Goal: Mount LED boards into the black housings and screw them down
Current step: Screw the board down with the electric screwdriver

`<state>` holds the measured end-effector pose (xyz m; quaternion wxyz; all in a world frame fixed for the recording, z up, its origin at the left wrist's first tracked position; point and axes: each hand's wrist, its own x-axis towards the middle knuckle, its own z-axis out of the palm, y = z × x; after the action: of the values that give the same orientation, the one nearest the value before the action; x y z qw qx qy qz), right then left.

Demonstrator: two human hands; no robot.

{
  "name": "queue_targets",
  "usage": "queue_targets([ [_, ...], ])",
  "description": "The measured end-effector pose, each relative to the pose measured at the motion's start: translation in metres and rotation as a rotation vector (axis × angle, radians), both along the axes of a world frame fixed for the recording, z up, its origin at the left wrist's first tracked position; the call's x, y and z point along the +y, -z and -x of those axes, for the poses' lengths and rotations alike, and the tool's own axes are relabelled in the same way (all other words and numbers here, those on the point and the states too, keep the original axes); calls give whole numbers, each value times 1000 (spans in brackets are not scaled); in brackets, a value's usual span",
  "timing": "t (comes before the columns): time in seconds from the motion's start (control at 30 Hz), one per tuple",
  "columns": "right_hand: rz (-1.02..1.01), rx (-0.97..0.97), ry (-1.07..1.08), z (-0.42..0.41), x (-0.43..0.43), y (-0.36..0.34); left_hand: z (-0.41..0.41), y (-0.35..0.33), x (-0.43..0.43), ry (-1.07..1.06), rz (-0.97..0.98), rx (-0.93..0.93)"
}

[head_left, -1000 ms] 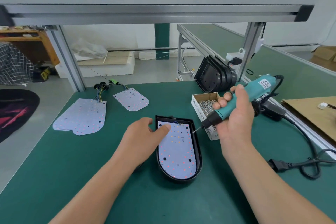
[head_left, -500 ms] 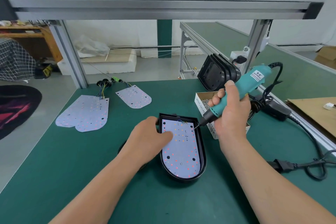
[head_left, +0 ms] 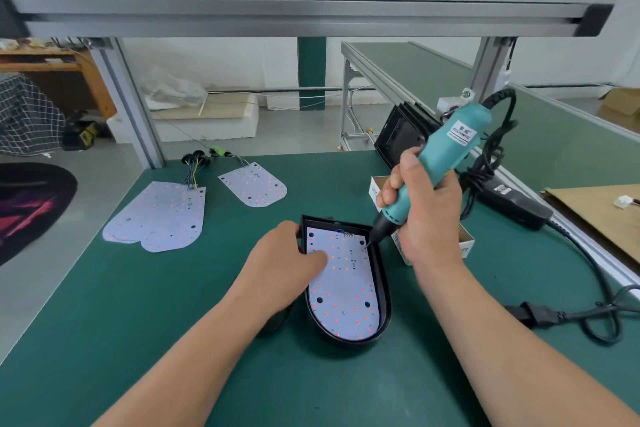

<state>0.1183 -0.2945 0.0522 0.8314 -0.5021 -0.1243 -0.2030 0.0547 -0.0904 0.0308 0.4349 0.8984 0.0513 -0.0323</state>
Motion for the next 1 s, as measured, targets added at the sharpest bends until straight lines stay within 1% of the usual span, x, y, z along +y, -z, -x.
queue_targets([
  [0.17,210,-106,-17,1,4,2,0,-1,-1,0,16,14],
  [0.23,245,-133,-28,2,5,2,-1,-1,-1,1,14,19],
  [0.47,260,-115,-77,2,3,0,0,-3,-3,1,27,22],
  [0.63,120,-47,-99,3,-1,-3,1,-5,-4,0,35,29],
  [0.7,93,-45,-115,3,-2,-3,1,-5,-3,1,34,28],
  [0.87,129,-64,-86,3,0,-1,0,-5,-3,-5,54,43],
  [1.0,108,-60,-63,3,0,0,-3,-3,-2,-9,103,65],
])
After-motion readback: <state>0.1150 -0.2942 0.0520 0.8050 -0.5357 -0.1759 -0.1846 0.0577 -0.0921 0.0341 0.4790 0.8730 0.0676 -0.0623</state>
